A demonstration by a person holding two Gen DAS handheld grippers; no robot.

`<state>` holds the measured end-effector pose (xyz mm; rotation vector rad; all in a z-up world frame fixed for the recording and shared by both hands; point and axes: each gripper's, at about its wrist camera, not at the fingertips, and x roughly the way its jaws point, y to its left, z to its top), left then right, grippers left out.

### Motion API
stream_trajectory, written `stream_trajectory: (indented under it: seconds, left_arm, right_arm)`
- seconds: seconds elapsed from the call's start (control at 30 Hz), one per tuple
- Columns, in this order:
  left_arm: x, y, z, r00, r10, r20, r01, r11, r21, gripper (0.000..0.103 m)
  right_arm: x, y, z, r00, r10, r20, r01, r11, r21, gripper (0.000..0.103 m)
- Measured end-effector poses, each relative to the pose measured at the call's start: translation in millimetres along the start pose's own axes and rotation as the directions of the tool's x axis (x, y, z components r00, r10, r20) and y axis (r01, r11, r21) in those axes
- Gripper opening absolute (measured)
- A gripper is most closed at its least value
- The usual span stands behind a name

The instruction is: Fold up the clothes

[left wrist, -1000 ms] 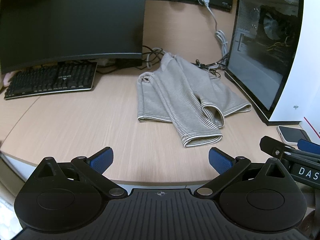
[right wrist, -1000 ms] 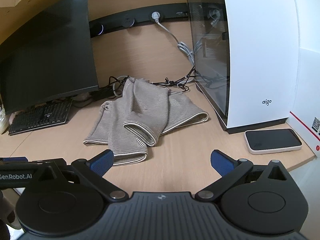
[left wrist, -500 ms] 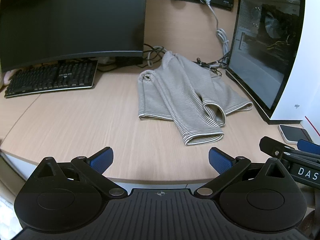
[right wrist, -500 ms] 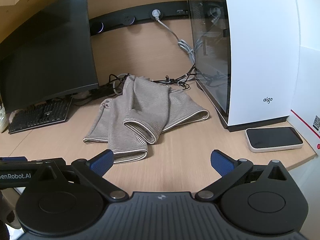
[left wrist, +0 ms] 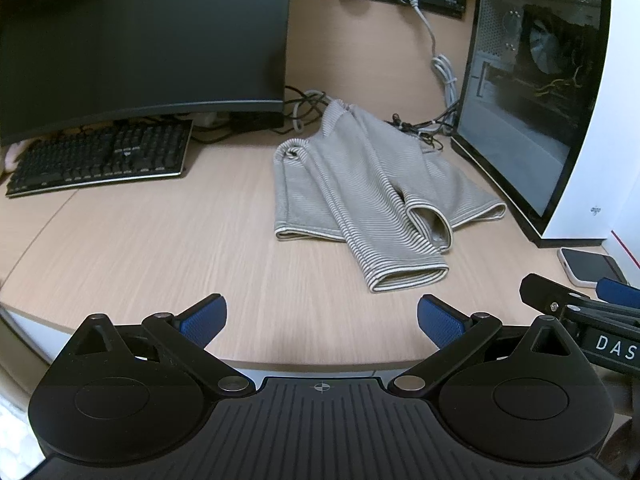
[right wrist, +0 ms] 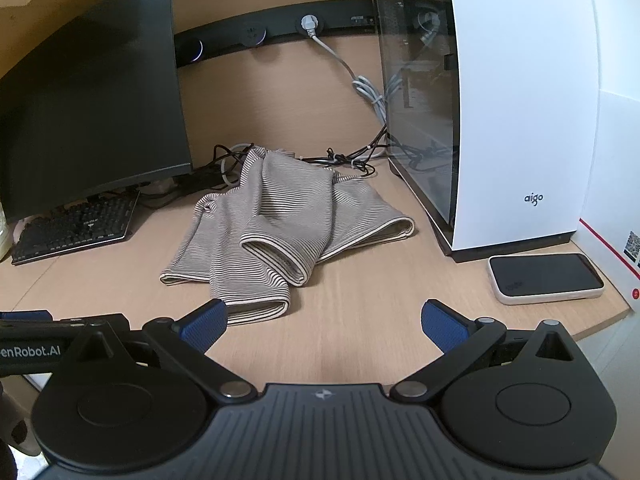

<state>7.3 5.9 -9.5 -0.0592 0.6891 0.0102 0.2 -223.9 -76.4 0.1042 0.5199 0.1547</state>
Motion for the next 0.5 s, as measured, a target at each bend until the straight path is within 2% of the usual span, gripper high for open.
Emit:
stream_trajectory:
  seconds: [0.33,0.5]
  left_arm:
    - [14.8,7.7,4.7,0.999,0.002,-0.034,-0.002,1.000,-0.014,0.103]
    - [35.1,16.0,18.4,0.997,-0.043,-0.063,0.042,0.999,-0.013,0.103]
  right_arm:
    - [13.8,2.2,3.3,1.000,-0.008,-0.027,0.008,1.000,0.003,0.103]
    - [27.3,1.1,11.4,0.999,-0.003,-0.034,0.004,0.999,0.041,0.103]
